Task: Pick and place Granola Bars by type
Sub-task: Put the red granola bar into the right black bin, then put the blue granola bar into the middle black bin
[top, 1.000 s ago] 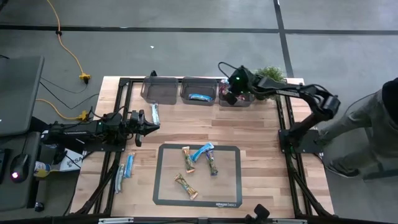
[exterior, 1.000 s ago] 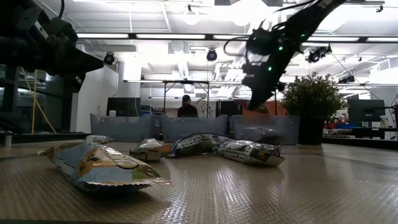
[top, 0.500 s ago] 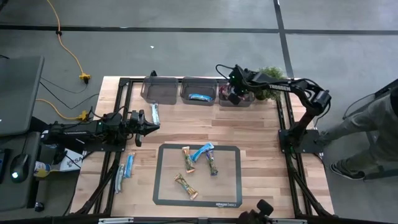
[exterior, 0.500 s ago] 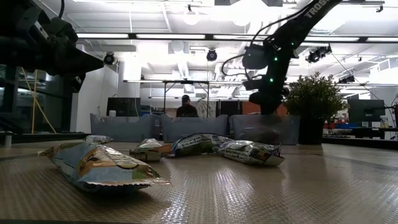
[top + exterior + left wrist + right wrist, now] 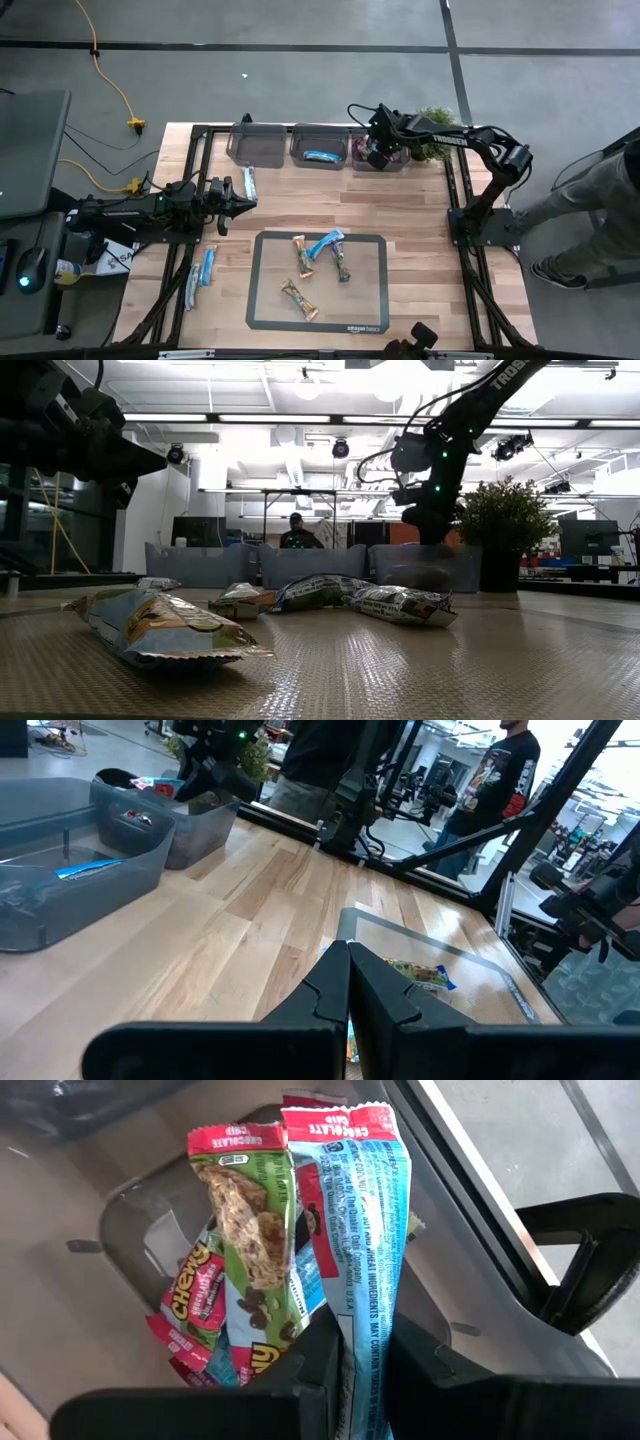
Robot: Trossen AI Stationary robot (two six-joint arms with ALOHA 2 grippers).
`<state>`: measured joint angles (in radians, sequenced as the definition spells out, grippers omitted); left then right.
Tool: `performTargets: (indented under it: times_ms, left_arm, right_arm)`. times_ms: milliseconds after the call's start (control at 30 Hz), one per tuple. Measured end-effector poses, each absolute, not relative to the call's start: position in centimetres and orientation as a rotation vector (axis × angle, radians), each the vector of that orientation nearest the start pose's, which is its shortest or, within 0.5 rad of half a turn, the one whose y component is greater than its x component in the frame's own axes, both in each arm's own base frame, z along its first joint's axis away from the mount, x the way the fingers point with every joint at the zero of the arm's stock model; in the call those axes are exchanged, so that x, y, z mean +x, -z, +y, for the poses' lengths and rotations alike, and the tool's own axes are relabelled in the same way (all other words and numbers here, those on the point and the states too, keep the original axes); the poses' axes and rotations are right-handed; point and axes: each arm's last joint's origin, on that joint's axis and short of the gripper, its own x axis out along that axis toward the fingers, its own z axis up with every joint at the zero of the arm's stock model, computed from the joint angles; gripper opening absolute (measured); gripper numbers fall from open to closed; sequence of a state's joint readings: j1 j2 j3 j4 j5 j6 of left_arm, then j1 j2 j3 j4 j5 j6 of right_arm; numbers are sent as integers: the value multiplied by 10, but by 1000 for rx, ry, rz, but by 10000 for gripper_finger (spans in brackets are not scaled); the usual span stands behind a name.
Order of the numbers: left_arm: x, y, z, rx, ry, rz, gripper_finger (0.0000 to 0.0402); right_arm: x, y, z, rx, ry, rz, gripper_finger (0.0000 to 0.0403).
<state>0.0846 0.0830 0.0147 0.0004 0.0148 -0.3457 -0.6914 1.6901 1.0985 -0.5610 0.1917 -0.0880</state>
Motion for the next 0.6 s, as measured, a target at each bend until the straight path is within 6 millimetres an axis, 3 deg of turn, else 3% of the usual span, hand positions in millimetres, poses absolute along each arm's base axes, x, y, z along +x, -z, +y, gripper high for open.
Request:
performTargets:
  times_ms: [200,600]
  left_arm:
    - [102,-162,8,-349,-81,56,0]
    - [102,-162,8,-349,-81,55,0]
  right_arm:
    - [249,-191,-213,228,714,1177,56]
    - [253,-194,-214,251,713,1110,166]
